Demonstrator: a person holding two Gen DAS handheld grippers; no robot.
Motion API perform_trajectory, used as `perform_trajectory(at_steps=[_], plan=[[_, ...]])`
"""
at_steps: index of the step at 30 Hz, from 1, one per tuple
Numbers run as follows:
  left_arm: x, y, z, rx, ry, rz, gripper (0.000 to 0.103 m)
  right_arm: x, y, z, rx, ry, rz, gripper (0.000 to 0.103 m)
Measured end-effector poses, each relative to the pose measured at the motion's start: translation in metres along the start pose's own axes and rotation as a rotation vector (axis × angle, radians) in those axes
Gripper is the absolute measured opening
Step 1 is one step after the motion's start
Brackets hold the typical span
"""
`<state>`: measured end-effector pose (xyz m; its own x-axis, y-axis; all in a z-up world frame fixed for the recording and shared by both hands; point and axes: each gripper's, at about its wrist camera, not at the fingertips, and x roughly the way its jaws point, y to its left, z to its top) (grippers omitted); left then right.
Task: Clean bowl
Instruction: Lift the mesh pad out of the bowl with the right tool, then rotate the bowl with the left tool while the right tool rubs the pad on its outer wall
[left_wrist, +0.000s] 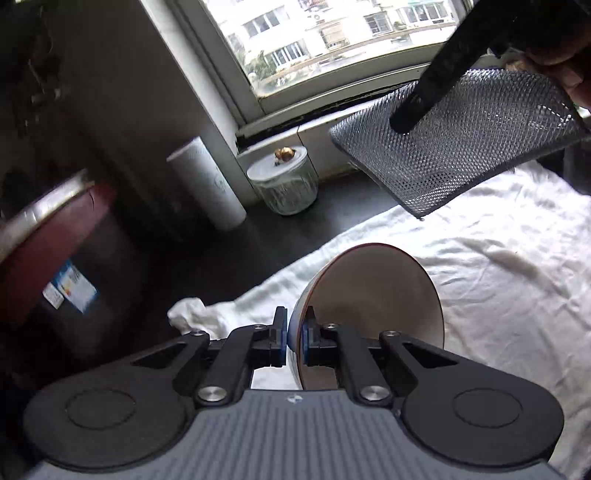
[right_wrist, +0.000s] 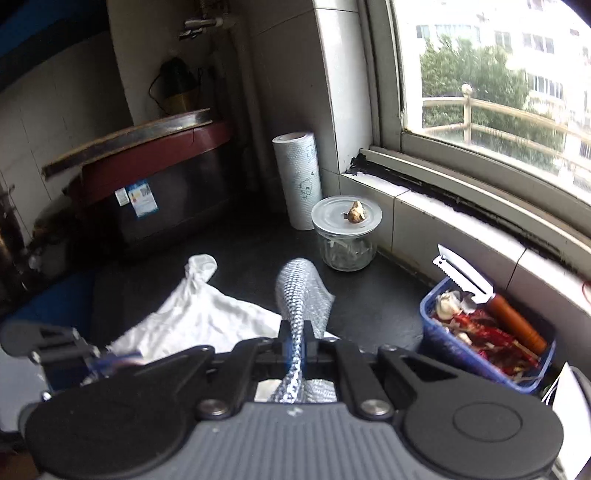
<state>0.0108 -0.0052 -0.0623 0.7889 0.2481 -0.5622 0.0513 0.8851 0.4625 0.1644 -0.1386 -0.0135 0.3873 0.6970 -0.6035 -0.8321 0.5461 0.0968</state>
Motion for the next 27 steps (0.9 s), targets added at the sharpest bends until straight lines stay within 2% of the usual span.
perform_trajectory(at_steps=[3,7,9,14,16,18,20,22,27], plan=[[-0.003,-0.014,-0.012,0.098,-0.025,-0.034,0.006,0.014,0.011,-0.012,-0.111,0.025,-0.013,0.004],[-0.010,-0.029,-0.025,0.192,-0.041,-0.022,0.006,0.023,0.018,-0.031,-0.150,0.071,0.118,0.005],[-0.011,-0.030,-0.027,0.193,-0.044,-0.020,0.006,0.019,0.021,-0.039,-0.180,0.086,0.185,0.005],[-0.015,-0.037,-0.030,0.239,-0.091,-0.014,0.006,0.011,0.028,-0.047,-0.208,0.115,0.287,0.006],[-0.016,-0.039,-0.032,0.253,-0.105,-0.011,0.006,0.010,0.033,-0.050,-0.230,0.133,0.322,0.009],[-0.019,-0.042,-0.034,0.278,-0.119,-0.006,0.006,0.013,0.039,-0.051,-0.252,0.162,0.358,0.018],[-0.022,-0.045,-0.036,0.299,-0.134,-0.007,0.006,0.016,0.047,-0.054,-0.283,0.185,0.376,0.031],[-0.023,-0.046,-0.036,0.320,-0.150,-0.009,0.006,0.019,0.054,-0.057,-0.313,0.198,0.377,0.036],[-0.029,-0.056,-0.046,0.409,-0.198,0.010,0.006,0.033,0.066,-0.063,-0.380,0.228,0.349,0.034]])
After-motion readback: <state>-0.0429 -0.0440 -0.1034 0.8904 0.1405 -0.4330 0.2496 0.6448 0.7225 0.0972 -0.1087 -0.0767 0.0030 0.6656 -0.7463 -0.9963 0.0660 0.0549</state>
